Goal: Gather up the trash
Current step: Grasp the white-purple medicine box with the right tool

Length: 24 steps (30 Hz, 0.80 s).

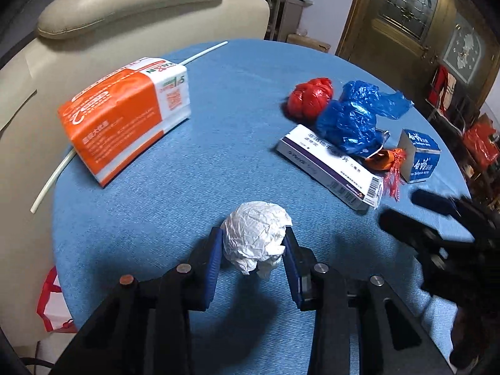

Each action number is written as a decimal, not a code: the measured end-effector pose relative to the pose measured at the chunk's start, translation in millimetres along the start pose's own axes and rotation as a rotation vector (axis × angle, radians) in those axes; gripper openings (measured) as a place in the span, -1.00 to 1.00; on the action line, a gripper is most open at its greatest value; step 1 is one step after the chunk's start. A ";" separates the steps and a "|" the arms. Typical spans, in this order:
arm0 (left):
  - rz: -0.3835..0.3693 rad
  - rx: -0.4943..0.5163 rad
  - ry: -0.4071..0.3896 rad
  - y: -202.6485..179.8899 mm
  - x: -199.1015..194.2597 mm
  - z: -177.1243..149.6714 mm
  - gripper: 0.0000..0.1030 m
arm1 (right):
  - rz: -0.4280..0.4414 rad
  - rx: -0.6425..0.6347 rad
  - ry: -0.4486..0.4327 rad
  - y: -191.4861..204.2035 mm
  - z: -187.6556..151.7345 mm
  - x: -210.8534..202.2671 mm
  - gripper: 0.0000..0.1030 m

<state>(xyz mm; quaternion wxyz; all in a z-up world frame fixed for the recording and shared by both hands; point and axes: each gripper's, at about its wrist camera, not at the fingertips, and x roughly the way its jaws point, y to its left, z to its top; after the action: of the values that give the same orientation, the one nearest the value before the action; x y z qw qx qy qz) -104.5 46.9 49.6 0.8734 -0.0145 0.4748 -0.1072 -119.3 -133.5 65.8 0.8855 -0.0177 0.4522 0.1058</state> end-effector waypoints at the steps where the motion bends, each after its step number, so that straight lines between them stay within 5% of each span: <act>1: -0.001 -0.004 0.001 2.5 0.7 0.2 -0.24 | 0.004 -0.012 0.003 3.0 5.1 5.3 0.42; 8: -0.018 -0.027 0.005 10.8 6.4 3.4 -0.24 | -0.028 -0.050 0.080 3.6 34.8 60.3 0.42; 10: -0.018 -0.023 0.005 10.7 6.5 3.4 -0.24 | -0.028 -0.054 0.072 5.9 36.2 65.7 0.19; 24: -0.004 0.012 -0.013 -15.5 -16.2 -8.3 -0.24 | -0.004 0.093 0.019 -2.2 -29.4 -1.5 0.07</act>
<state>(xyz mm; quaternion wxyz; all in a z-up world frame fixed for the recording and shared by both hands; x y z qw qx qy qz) -122.6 35.7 60.4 0.8763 -0.0109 0.4685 -0.1120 -143.1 -139.6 49.5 0.8812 0.0216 0.4649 0.0828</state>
